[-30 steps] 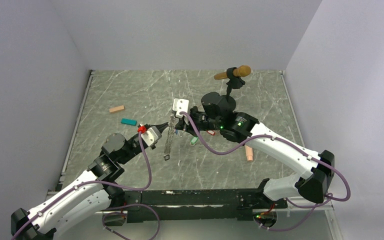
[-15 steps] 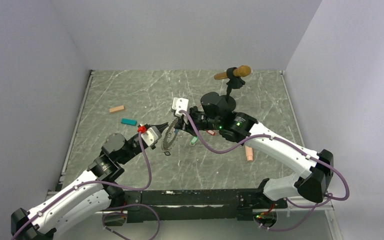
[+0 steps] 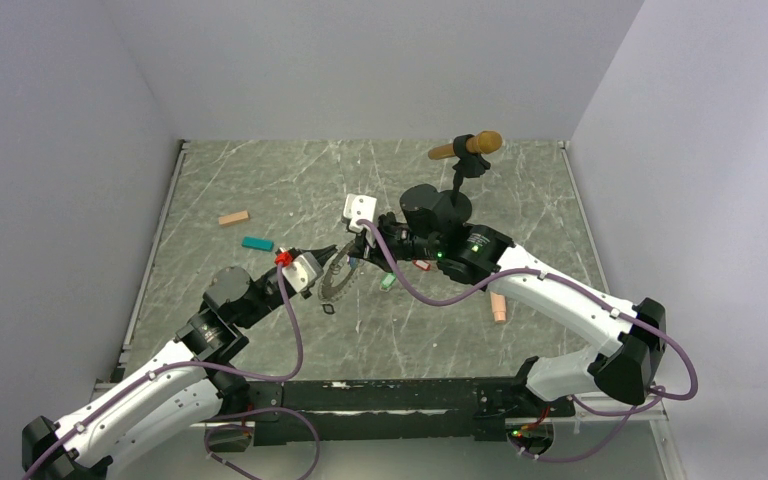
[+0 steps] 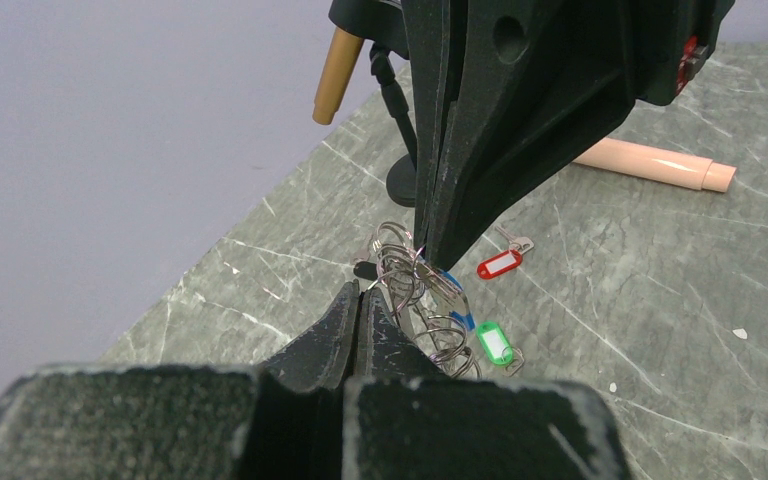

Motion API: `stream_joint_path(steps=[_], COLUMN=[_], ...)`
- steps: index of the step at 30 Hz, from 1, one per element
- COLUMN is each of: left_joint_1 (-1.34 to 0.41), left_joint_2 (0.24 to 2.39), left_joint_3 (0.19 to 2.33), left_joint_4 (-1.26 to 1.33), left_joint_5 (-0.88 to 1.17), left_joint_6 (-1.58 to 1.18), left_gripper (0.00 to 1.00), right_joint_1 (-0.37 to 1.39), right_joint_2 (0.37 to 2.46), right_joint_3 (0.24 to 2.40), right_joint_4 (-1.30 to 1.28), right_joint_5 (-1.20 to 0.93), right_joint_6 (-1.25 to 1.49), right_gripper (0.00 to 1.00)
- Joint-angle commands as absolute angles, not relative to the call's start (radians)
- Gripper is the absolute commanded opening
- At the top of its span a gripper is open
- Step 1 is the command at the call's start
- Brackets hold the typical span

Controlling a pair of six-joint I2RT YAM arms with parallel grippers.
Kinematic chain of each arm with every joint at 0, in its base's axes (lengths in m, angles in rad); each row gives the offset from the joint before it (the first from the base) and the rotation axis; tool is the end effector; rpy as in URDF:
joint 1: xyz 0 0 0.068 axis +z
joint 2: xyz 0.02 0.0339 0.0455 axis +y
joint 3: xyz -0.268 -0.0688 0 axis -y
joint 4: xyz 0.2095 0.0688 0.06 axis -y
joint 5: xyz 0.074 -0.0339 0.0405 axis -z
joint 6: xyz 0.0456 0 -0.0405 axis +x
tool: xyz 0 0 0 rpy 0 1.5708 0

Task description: Put the keys on the keyring

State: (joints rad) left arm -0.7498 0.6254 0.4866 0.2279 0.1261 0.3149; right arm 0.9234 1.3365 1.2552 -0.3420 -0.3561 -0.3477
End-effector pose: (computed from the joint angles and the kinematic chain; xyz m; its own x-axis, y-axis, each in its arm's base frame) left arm 0.0966 -0.0977 0.3114 0.2997 0.1408 -0.9436 0.7098 0.6279 0.3191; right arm 0.1549 0.2313 0.3690 0.0871 -0.4143 -0.9060 -0.9675 0.1814 -0.1760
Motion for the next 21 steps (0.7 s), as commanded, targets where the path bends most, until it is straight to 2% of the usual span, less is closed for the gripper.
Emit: stream_joint_path(steps=[1,21], left_joint_1=[-0.754,-0.754], left_joint_2=[0.619,0.62], left_joint_3=[0.503,0.506], left_joint_4=[0.308,0.301], left_joint_5=[0.123,0.113], left_joint_6=[0.292,0.289], left_gripper=[0.0,0.0], right_joint_1=[0.922,0.922], right_joint_2=[1.33,1.334], right_joint_3=[1.251,1.255], right_joint_4=[-0.293,-0.285], right_joint_5=[-0.327,-0.32], right_joint_6=[-0.321,-0.311], right_gripper=[0.0,0.0])
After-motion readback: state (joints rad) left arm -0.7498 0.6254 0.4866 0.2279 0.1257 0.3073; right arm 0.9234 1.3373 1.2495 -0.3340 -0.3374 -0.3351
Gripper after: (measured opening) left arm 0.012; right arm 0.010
